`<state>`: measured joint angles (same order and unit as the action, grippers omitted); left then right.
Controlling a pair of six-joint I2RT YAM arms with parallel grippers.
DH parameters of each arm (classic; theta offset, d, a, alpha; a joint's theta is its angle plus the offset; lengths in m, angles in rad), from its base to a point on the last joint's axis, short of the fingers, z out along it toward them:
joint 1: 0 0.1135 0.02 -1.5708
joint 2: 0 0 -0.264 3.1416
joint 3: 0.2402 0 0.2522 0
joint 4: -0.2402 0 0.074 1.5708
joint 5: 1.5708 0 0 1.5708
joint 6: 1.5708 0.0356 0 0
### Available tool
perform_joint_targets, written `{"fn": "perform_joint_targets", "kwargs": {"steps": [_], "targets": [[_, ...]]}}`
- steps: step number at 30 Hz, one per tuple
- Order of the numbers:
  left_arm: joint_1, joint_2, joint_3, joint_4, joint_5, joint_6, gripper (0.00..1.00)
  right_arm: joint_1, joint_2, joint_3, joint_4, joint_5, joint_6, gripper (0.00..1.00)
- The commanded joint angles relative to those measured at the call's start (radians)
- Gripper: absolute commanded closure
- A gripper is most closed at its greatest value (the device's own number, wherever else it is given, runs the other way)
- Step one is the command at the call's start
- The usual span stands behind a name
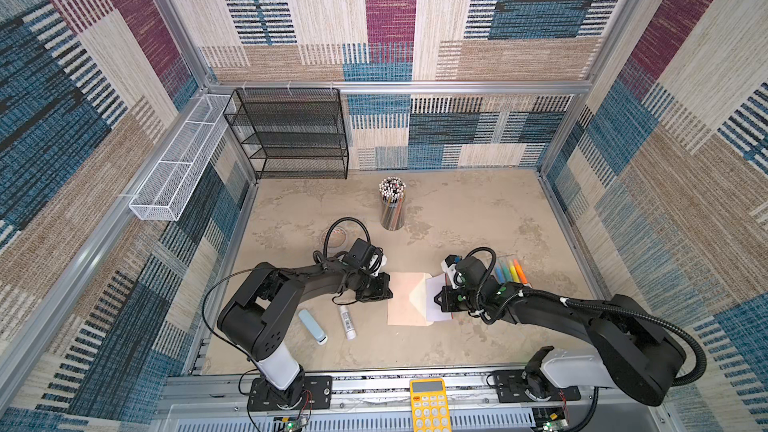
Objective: Place the letter into the envelope and seal it
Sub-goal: 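Push the letter deeper into the envelope opening with the right gripper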
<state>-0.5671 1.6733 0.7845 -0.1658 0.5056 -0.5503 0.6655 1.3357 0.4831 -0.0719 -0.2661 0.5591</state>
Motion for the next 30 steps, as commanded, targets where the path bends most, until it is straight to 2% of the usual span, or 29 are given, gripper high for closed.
{"fn": "perform_joint_targets", "kwargs": {"steps": [1,16,30], "targets": [[0.0,0.007,0.004,-0.015,-0.001,0.02,0.96,0.009,0.004,0.009,0.025,0.016,-0.024,1.0],[-0.001,0.009,-0.004,-0.004,0.008,0.016,0.96,0.027,0.016,-0.002,0.073,0.016,-0.001,1.0],[0.0,0.017,-0.01,0.005,0.002,0.011,0.96,0.027,-0.024,-0.027,0.047,0.035,0.091,1.0]]}}
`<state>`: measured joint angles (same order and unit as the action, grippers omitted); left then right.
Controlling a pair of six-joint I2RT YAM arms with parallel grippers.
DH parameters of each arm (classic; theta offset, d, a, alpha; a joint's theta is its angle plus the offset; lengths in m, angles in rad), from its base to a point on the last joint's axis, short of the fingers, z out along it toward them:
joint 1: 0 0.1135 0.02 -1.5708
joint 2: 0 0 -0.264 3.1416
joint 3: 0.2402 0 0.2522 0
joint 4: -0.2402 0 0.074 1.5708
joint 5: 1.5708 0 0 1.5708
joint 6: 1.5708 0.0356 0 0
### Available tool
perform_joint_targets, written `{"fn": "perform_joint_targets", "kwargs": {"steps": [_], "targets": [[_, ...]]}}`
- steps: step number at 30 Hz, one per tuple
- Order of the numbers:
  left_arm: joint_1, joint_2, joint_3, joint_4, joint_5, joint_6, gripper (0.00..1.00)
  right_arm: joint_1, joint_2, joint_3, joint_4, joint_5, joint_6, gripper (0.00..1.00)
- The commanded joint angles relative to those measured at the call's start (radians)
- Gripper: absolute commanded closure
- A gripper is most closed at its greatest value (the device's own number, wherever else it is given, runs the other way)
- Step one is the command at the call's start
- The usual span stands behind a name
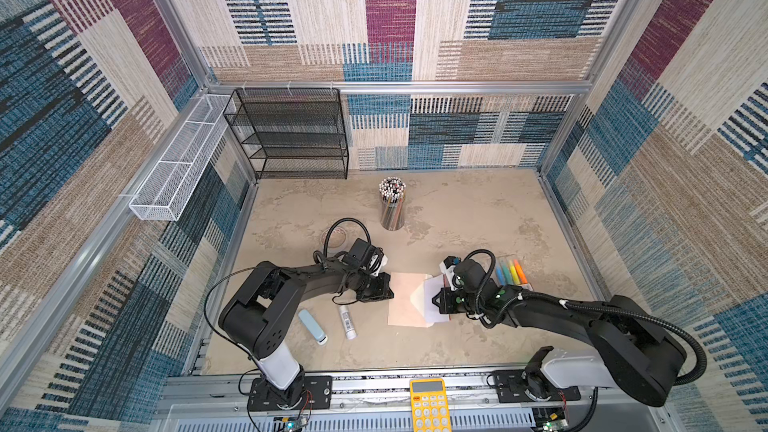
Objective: Place the letter into the envelope and seal it
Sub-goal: 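Push the letter deeper into the envelope opening with the right gripper, then slide the white letter further into the pink envelope with the right gripper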
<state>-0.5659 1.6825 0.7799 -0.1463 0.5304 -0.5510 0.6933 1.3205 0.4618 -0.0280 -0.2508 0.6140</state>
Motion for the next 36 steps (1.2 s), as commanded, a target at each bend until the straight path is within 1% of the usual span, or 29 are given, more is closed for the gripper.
{"fn": "perform_joint_targets", "kwargs": {"steps": [1,7,16,26,36], "targets": [[-0.002,0.009,-0.005,-0.013,-0.022,0.011,0.96,0.0,-0.008,-0.008,0.002,0.021,0.042,1.0],[-0.002,0.013,-0.007,-0.012,-0.019,0.012,0.96,0.0,0.013,-0.015,-0.006,0.015,0.059,1.0],[-0.001,0.021,-0.005,-0.007,-0.016,0.011,0.96,-0.001,0.003,-0.026,-0.016,0.026,0.085,1.0],[-0.002,0.016,-0.004,-0.007,-0.013,0.016,0.96,0.0,0.074,0.011,0.0,0.012,0.068,1.0],[-0.002,-0.021,0.0,-0.032,-0.023,0.03,0.95,0.0,0.077,0.042,-0.029,0.006,0.058,1.0]]}}
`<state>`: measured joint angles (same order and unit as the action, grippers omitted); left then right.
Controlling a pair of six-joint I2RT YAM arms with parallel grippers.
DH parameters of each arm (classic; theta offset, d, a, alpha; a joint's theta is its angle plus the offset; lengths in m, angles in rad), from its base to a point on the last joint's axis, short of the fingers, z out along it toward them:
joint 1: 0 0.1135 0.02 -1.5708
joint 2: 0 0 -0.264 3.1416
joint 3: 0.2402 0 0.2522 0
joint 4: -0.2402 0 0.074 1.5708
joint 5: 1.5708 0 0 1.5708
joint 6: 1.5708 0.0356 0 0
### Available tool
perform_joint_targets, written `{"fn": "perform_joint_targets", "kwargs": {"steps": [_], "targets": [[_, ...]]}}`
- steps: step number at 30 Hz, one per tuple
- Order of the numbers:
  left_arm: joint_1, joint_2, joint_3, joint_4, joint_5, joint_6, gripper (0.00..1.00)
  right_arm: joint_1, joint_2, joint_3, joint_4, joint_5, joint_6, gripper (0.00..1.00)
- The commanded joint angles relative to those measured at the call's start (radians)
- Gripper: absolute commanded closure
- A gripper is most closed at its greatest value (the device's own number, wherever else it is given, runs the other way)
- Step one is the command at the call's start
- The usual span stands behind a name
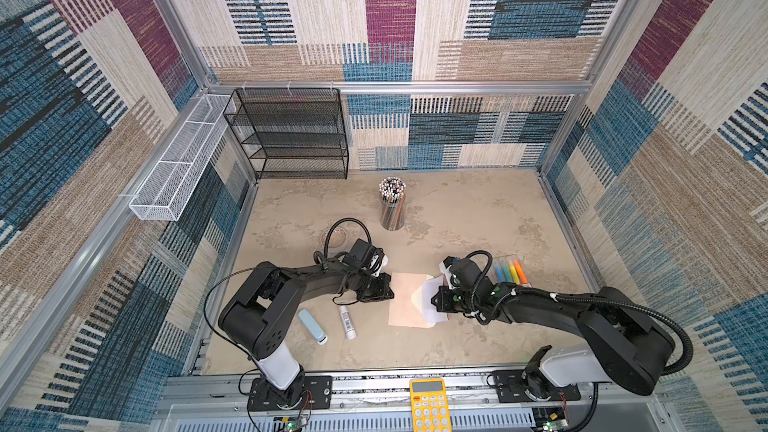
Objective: Place the letter into the envelope and seal it
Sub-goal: 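Slide the white letter further into the pink envelope with the right gripper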
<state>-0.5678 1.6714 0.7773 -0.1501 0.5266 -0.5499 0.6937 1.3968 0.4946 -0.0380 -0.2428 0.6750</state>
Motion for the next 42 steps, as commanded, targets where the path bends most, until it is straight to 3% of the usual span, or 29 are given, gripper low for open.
{"fn": "perform_joint_targets", "kwargs": {"steps": [1,37,42], "targets": [[0.0,-0.014,0.003,-0.028,-0.019,0.028,0.95,0.0,-0.001,0.009,-0.018,-0.003,-0.004,1.0],[-0.012,0.017,-0.001,-0.005,-0.007,0.032,0.93,0.025,0.142,0.133,0.016,-0.087,-0.017,0.99],[-0.013,0.011,-0.002,-0.012,-0.008,0.035,0.93,0.028,0.157,0.138,0.021,-0.091,-0.014,0.95]]}}
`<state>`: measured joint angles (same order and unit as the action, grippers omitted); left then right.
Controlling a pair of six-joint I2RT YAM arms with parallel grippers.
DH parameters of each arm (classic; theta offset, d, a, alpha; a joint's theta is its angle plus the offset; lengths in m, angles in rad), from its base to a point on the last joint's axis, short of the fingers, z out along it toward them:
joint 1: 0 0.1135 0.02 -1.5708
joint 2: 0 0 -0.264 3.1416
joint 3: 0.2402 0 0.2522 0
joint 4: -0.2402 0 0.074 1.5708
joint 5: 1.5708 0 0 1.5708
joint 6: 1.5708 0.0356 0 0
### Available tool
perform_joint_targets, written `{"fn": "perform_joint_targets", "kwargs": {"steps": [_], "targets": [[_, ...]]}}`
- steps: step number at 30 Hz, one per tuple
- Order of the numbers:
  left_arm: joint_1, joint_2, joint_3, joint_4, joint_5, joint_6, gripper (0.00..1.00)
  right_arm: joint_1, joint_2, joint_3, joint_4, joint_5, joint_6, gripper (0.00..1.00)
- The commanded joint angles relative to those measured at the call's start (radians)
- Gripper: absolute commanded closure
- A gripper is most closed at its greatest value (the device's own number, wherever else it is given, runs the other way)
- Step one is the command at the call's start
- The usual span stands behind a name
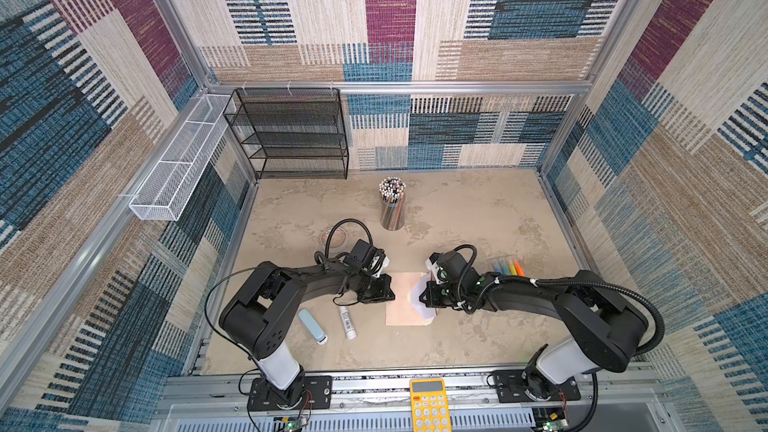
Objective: Place the letter into the envelope and seal it
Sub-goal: 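Slide the white letter further into the pink envelope with the right gripper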
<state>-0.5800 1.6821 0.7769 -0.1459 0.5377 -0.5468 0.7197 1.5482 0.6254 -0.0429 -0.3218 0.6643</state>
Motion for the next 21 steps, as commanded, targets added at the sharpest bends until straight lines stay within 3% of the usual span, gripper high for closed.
{"fn": "perform_joint_targets", "kwargs": {"steps": [1,12,21], "targets": [[0.0,-0.002,0.0,-0.018,-0.02,0.034,0.93,0.002,0.003,0.005,0.024,-0.011,-0.001,0.92],[-0.001,-0.044,0.012,-0.054,-0.028,0.044,0.91,0.002,-0.078,0.008,-0.069,0.048,-0.01,0.6],[-0.001,-0.053,0.013,-0.064,-0.031,0.047,0.88,0.001,-0.109,0.025,-0.126,0.069,-0.011,0.56]]}}
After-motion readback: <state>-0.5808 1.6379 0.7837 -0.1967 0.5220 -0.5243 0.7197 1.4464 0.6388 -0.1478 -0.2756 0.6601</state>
